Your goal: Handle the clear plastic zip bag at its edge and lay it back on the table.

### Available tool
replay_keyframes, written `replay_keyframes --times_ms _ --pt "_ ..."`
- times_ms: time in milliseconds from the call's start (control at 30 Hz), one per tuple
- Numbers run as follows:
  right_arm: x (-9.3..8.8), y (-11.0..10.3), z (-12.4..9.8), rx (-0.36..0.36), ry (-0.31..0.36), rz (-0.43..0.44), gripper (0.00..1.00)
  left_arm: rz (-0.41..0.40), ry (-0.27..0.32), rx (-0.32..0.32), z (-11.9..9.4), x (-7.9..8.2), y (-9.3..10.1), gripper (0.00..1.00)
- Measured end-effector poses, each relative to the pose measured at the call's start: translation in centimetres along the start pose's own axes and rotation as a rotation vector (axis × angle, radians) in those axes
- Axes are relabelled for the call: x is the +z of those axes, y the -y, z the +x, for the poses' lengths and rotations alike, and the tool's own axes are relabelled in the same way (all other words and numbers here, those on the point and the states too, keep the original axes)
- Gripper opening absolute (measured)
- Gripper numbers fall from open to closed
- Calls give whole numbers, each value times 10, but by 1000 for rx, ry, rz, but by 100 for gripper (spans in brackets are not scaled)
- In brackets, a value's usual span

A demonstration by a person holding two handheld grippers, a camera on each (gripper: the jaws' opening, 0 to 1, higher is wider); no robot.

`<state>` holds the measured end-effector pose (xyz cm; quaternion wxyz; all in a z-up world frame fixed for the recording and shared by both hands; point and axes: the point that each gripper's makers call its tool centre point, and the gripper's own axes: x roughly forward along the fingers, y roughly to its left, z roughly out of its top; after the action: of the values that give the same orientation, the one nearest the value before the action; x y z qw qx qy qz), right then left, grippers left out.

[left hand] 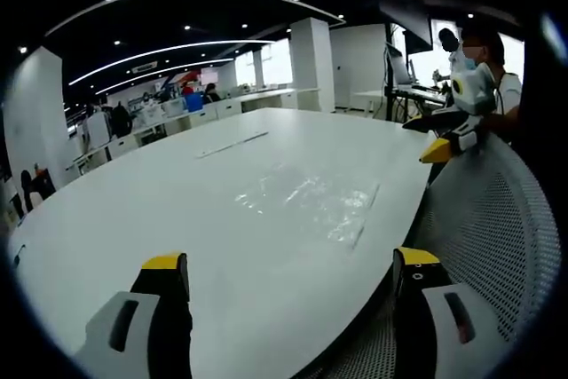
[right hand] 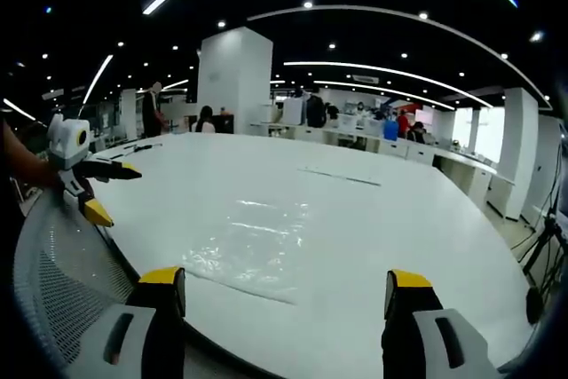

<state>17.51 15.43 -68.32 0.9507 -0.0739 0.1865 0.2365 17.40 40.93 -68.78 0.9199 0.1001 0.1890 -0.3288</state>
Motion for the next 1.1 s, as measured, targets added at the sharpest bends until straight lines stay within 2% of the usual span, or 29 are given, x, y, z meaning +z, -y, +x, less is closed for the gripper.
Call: replay_keyframes --times_ms 1100 --pt "-4 0 0 3 -21 -3 91 -20 -20 16 -1 -4 -4 99"
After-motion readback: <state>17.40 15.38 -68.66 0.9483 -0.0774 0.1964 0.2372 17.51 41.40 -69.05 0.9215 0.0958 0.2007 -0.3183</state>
